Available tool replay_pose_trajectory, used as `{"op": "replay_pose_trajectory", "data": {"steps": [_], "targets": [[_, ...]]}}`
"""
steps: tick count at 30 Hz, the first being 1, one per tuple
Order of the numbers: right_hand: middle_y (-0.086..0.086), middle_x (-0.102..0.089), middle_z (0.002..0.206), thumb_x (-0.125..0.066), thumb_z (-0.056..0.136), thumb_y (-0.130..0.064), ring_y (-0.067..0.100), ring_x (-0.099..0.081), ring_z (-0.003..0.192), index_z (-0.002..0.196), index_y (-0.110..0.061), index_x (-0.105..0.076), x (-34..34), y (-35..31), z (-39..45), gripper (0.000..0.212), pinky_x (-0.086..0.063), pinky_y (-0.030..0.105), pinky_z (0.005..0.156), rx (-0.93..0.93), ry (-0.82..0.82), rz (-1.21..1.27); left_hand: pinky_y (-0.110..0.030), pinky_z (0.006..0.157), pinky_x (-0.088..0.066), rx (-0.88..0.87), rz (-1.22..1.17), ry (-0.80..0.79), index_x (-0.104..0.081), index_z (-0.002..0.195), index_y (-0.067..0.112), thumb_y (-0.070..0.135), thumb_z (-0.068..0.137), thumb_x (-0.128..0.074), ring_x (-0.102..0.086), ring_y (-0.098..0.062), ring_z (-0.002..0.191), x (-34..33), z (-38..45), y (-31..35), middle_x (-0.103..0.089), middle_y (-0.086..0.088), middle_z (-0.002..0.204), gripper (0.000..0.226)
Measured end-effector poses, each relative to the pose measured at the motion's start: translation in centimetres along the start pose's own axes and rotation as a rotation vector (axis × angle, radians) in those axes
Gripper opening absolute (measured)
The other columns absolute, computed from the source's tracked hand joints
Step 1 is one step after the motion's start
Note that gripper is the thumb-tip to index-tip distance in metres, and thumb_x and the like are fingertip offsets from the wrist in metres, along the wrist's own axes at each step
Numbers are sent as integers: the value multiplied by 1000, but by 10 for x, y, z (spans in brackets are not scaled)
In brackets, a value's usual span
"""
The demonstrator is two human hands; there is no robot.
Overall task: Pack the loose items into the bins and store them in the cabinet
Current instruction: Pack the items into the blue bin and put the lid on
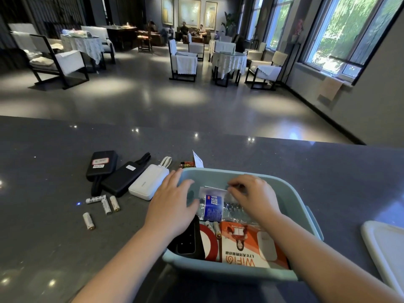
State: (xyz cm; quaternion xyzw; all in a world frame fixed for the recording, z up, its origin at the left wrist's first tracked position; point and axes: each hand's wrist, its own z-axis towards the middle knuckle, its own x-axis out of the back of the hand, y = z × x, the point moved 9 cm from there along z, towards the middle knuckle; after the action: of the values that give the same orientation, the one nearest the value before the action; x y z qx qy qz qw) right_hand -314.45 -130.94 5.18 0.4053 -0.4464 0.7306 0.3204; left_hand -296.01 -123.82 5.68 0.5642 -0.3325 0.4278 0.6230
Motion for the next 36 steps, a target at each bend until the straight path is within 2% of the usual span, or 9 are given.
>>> {"op": "replay_pose_trajectory", "data": {"steps": [5, 8, 10, 12, 18, 22, 26, 31, 36], "targets": [[-16, -69, 93, -67, 86, -26, 0, -63, 85, 99, -36, -68, 7, 11, -7, 17, -56, 36, 83, -137, -9, 225, -14, 104, -21, 5, -299, 153, -51, 129, 26, 29, 91, -54, -28, 4, 129, 19, -10, -1, -38, 16, 140, 37], [-18, -67, 88, -66, 86, -21, -5, -60, 76, 96, -39, -64, 30, -29, -12, 20, -54, 27, 75, -113, 84, 328, -11, 100, -34, 51, -608, 288, -59, 118, 26, 27, 90, -55, -44, 12, 114, 26, -35, -27, -53, 20, 123, 28], [-15, -69, 80, -67, 86, -16, 1, -61, 69, 91, -38, -67, 36, -73, -21, 22, -50, 22, 63, -98, 96, 451, -7, 90, -38, 133, -773, 398, -61, 112, 28, 30, 87, -52, -53, 8, 108, 28, -58, -59, -59, 19, 114, 26], [-16, -71, 82, -66, 84, -10, 4, -63, 70, 91, -35, -70, 25, -124, -35, 26, -49, 18, 64, -46, 43, 590, -9, 87, -40, 209, -842, 465, -61, 108, 30, 27, 86, -51, -57, 1, 104, 23, -76, -97, -61, 15, 111, 25], [-8, -71, 85, -64, 81, -3, -3, -58, 62, 87, -36, -70, -85, -245, -63, 34, -44, 13, 59, -44, -296, 857, -18, 93, -42, 330, -609, 481, -61, 106, 31, 12, 70, -60, -56, -1, 104, 40, -98, -211, -60, 13, 108, 40], [-17, -62, 98, -64, 78, -15, -1, -55, 88, 98, -46, -63, -143, -271, -43, 37, -45, 16, 78, -5, -245, 688, -38, 101, -44, 311, -506, 395, -64, 107, 21, 2, 74, -63, -57, -11, 109, 55, -82, -265, -61, 6, 112, 39], [-13, -51, 120, -64, 85, -24, 7, -43, 117, 121, -33, -58, -186, -269, -7, 38, -37, 21, 97, -33, -187, 370, -26, 100, -39, 190, -342, 246, -66, 110, 21, 4, 81, -63, -54, -11, 110, 55, -51, -275, -61, 9, 114, 34], [-8, -51, 120, -60, 88, -32, 12, -43, 117, 117, -31, -59, -212, -263, 11, 30, -42, 28, 94, -99, -162, 176, -31, 93, -42, 125, -206, 147, -66, 109, 25, 22, 86, -62, -52, -13, 105, 38, -23, -277, -61, 9, 110, 24], [-7, -51, 113, -57, 90, -25, 10, -46, 111, 114, -27, -59, -214, -261, 14, 24, -45, 28, 90, -94, -133, 136, -28, 86, -43, 160, -241, 178, -67, 102, 23, 24, 86, -63, -54, -13, 99, 33, -13, -288, -61, 6, 101, 16]]}}
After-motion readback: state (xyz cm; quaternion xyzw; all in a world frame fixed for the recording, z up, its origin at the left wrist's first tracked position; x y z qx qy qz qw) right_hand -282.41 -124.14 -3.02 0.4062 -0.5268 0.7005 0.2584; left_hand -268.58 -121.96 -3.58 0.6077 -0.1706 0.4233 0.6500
